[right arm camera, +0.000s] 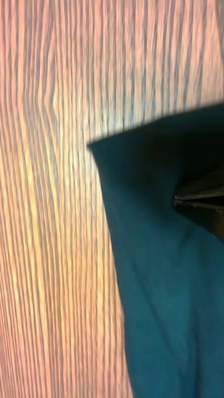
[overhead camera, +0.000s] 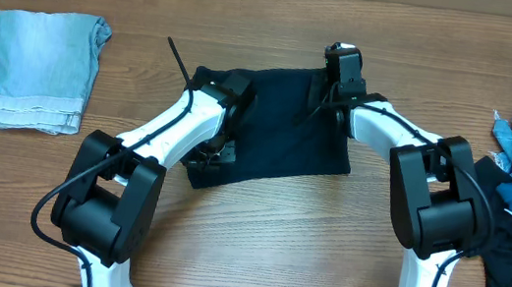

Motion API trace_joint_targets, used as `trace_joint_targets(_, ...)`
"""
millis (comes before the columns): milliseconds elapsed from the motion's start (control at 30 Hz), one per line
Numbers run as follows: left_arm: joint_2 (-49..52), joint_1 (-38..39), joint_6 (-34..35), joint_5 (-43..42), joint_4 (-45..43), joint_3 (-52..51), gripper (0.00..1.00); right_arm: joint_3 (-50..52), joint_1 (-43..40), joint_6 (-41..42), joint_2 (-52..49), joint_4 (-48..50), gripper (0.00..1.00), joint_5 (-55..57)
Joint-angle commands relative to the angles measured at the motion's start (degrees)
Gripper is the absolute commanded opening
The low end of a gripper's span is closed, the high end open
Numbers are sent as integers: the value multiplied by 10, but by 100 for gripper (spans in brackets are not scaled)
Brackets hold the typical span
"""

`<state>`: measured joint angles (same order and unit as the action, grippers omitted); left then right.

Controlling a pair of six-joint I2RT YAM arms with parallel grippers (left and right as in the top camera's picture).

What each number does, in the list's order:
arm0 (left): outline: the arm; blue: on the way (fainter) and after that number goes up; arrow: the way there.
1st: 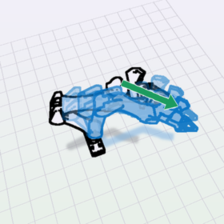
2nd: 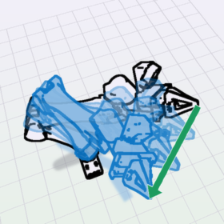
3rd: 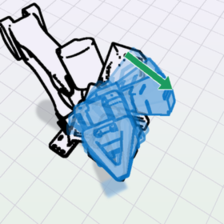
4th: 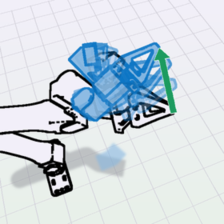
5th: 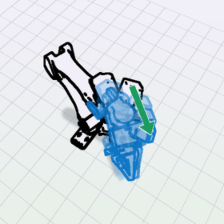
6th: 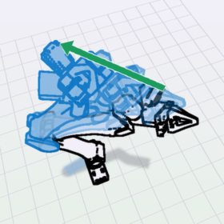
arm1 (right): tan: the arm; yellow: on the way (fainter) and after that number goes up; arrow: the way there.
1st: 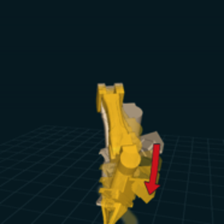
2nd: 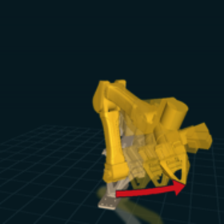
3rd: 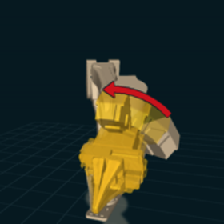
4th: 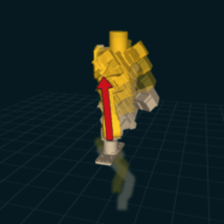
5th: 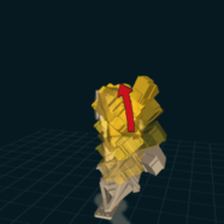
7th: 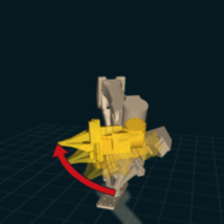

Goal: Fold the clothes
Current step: 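Fold the top edge downward toward the bottom with both grippers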

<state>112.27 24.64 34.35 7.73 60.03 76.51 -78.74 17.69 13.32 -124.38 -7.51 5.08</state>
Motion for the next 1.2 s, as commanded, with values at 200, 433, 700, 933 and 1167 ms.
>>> trace_joint_targets(200,-149,-4,-16,24,-83,22,22,-110,-4,0,51,-170,4,-86)
trace_joint_targets(433,-37,-35,-25,-60,-183,-5,38,-113,13,-9,27,-194,4,-202)
trace_joint_targets(700,28,-38,-27,-68,-162,-21,4,-112,13,-13,-76,-168,4,-187)
trace_joint_targets(933,27,-52,-53,-33,-107,-47,4,-114,-17,-13,-82,-126,4,-122)
trace_joint_targets(1167,7,-52,-77,-63,-124,49,5,-114,-16,-30,7,-185,4,-189)
